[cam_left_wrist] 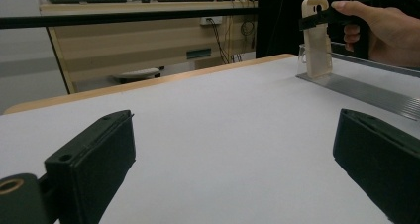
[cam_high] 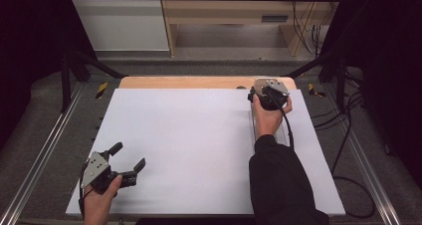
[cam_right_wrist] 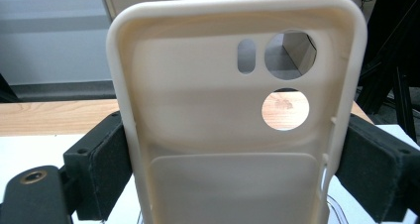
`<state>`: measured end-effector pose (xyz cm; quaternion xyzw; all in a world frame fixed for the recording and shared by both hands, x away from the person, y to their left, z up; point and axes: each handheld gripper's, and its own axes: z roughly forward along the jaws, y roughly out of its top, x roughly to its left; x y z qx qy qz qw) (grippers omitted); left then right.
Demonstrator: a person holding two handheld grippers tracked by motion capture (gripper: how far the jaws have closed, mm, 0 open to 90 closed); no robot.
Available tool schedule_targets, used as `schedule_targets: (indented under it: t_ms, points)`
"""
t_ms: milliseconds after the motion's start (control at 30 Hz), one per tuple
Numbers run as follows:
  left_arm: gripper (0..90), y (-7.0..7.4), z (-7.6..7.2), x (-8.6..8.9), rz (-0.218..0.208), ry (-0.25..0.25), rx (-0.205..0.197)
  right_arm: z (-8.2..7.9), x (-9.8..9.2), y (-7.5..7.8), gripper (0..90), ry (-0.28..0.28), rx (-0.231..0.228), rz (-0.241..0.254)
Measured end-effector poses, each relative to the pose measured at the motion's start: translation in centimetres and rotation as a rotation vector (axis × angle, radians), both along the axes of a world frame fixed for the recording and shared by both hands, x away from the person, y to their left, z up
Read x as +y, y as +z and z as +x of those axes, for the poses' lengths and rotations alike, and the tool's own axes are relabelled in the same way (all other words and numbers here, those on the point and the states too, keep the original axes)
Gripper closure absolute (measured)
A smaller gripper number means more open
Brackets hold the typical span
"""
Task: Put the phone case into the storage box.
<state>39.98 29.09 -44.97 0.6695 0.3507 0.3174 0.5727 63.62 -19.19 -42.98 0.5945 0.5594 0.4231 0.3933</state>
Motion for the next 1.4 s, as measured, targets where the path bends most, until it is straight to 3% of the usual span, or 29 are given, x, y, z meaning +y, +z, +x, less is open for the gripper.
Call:
schedule_targets:
  t_ms: [1400]
  points:
    - [2.2, -0.03, 0.02, -0.02, 0.007, -0.002, 0.005, 0.11, -0.33, -0.23, 9.8, 0.046, 0.026, 0.005]
